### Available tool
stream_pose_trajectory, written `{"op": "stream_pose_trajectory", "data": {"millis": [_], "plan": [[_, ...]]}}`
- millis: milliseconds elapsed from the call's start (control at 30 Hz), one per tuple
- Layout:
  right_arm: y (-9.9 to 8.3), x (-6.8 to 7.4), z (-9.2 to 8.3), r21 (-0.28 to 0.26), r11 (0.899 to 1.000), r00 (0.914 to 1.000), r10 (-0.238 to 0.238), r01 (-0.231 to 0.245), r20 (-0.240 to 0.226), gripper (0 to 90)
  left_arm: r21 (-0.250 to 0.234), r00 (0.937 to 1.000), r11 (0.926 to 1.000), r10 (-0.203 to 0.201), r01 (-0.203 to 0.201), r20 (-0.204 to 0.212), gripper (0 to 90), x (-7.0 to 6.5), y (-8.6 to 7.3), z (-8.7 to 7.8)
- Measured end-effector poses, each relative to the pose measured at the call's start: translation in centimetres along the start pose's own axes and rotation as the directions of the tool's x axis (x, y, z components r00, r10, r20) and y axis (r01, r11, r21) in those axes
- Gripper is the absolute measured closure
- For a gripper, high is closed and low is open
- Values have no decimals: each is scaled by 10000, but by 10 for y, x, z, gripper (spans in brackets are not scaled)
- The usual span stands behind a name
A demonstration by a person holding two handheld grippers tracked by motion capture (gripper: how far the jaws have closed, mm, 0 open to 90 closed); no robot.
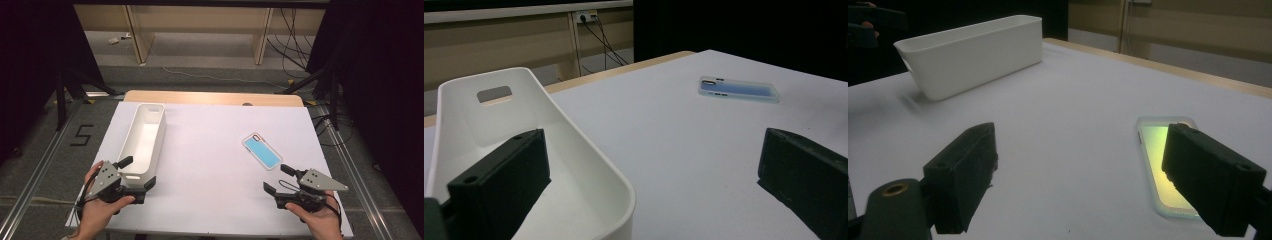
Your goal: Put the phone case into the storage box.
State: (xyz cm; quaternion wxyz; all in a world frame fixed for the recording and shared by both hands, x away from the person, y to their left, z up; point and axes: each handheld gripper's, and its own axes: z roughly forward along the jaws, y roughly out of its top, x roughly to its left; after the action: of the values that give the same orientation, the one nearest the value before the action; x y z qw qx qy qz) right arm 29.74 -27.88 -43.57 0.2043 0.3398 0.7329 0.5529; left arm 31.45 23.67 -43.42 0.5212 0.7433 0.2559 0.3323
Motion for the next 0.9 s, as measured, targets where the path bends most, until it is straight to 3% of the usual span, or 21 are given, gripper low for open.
{"op": "stream_pose_trajectory", "data": {"millis": [167, 300, 400, 567, 600, 633, 700, 767, 800, 900], "plan": [[0, -4, -3, 36, 10000, 9996, -41, 40, 274, 160, -2, 10000, 10000, -14, 14, -14, 0, 1, 0, -1], [2, -7, -5, 179, 9998, 9990, -110, 102, 426, 213, -59, 10000, 10000, -25, 24, -28, 0, 0, 1, -1], [10, -15, -6, -122, 9995, 9953, -280, 292, 928, 397, -119, 10000, 9999, -57, 57, -47, 0, 1, 0, -3], [21, -29, -4, -250, 9997, 9915, -29, 62, 1298, 651, -164, 9999, 9998, -85, 84, -56, 0, 0, 0, -5], [21, -29, -4, -250, 9997, 9915, -29, 62, 1298, 651, -164, 9999, 9998, -85, 84, -56, 0, 0, 0, -5], [28, -37, -1, -397, 9975, 9839, -510, 586, 1710, 762, -160, 9999, 9998, -103, 102, -66, 0, 0, 1, -6], [30, -40, 1, -359, 9980, 9848, -457, 525, 1677, 794, -162, 9999, 9998, -101, 100, -61, 0, 0, 1, -5], [37, -48, 8, 21, 9993, 9787, -375, 379, 2019, 900, -174, 9999, 9998, -106, 105, -56, 0, -1, 1, -5], [37, -48, 8, 21, 9993, 9787, -375, 379, 2019, 900, -174, 9999, 9998, -106, 105, -56, 0, -1, 1, -5], [40, -56, 20, 693, 9974, 9758, -344, 198, 2162, 900, -175, 9999, 9998, -101, 100, -73, 0, 0, 1, -5]]}}
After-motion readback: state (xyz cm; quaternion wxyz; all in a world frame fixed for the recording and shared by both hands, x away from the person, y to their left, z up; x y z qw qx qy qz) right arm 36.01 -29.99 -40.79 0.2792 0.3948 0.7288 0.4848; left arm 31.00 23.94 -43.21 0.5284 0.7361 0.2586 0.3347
